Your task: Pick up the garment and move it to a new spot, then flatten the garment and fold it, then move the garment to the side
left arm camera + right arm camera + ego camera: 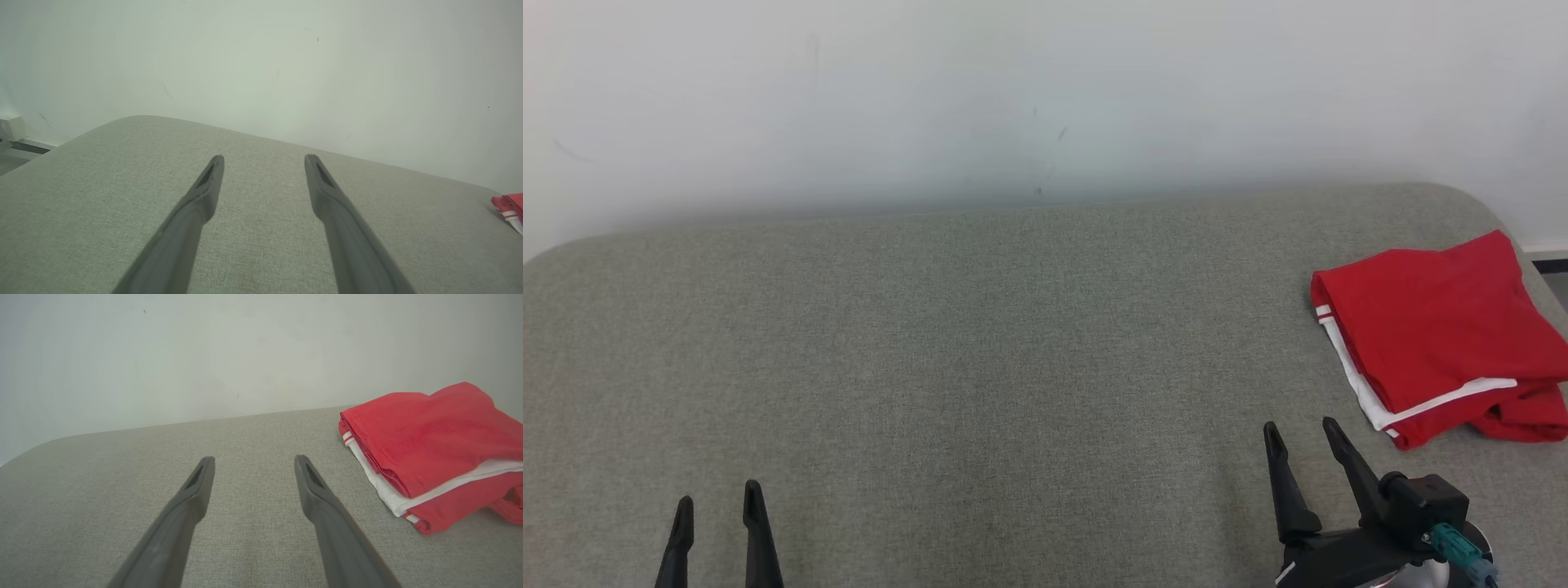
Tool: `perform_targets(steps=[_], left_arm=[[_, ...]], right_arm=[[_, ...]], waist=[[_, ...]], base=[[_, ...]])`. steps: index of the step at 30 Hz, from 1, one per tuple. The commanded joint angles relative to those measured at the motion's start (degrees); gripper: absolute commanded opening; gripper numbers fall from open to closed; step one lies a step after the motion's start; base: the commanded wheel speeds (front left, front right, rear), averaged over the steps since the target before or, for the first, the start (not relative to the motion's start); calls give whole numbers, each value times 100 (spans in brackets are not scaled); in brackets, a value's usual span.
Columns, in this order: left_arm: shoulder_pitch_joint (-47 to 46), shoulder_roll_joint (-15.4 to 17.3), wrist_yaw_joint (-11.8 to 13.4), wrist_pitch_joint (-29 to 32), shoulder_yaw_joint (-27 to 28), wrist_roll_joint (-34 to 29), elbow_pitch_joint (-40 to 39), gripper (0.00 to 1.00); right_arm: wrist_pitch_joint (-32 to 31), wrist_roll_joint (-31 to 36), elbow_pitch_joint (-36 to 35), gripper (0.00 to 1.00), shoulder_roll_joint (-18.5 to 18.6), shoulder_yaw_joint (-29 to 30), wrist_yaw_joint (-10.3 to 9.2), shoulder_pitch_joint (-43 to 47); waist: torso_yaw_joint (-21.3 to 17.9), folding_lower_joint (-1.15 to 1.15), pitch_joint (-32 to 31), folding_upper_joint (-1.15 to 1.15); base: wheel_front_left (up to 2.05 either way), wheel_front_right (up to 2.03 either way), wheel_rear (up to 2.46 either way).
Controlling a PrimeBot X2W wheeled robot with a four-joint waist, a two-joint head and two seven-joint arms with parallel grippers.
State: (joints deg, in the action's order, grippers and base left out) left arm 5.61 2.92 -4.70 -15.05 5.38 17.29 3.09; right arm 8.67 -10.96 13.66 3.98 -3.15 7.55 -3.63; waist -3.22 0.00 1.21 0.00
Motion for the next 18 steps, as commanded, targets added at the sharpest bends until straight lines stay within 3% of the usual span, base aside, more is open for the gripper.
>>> perform_targets(steps=[1,8,9,13,18], left_arm=[[7,-4,-3,-18,-7,62,20,100],[31,-4,-63,-18,72,99,48,100],[4,-1,-63,0,52,67,61,0],[19,-47,-63,25,46,101,280,0],[-94,-43,-78,203,87,615,366,0]], right_arm=[[36,-26,5,100,4,-23,-13,-12],[19,-26,22,100,-1,-51,-13,-19],[-4,-5,34,0,0,-53,0,3],[-27,-48,230,0,-3,-53,0,91],[-129,-616,234,0,-10,13,-1,44]], waist=[[1,0,-8,0],[10,0,-21,0],[14,0,-24,0],[16,0,-25,0],[29,0,-28,0]], base=[[0,0,0],[0,0,0],[0,0,0],[0,0,0],[0,0,0]])
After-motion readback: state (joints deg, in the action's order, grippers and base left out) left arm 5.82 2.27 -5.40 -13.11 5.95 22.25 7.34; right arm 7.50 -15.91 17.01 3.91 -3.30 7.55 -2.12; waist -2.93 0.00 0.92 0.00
